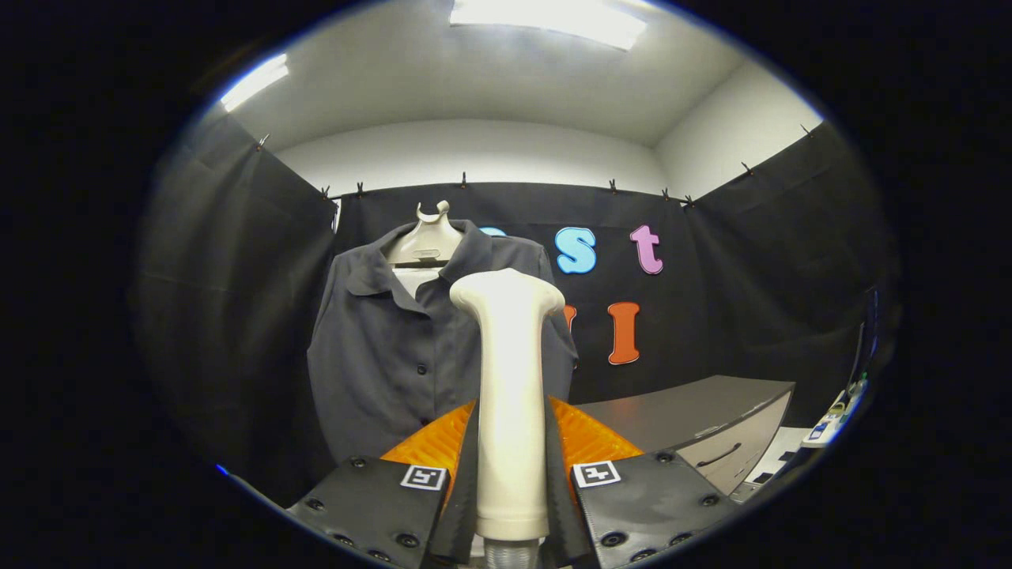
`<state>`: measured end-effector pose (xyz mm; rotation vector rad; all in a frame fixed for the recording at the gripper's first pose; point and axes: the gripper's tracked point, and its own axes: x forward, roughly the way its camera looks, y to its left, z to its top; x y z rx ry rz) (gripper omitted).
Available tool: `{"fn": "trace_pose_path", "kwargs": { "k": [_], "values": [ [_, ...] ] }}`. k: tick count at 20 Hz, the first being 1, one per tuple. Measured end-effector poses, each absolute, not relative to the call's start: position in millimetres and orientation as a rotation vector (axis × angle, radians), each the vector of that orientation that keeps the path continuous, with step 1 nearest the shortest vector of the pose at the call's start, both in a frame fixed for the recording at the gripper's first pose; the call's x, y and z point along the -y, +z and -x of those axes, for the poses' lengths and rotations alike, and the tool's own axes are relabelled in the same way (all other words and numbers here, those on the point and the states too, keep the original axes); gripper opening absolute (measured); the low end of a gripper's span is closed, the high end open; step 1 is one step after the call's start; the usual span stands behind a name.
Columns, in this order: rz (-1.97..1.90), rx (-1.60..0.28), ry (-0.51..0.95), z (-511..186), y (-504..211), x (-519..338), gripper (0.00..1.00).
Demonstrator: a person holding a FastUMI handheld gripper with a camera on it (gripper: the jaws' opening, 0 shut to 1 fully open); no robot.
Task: Iron the clothes twice with a garment steamer, once on the left side and once on the right side.
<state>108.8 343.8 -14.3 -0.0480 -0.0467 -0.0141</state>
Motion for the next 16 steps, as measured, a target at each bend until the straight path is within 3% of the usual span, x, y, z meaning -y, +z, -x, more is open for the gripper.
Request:
{"fn": "trace_pose_path", "kwargs": {
  "k": [16],
  "values": [
    [0.102,0.049,-0.022,-170,-20,-384,0.44]
  ]
}}
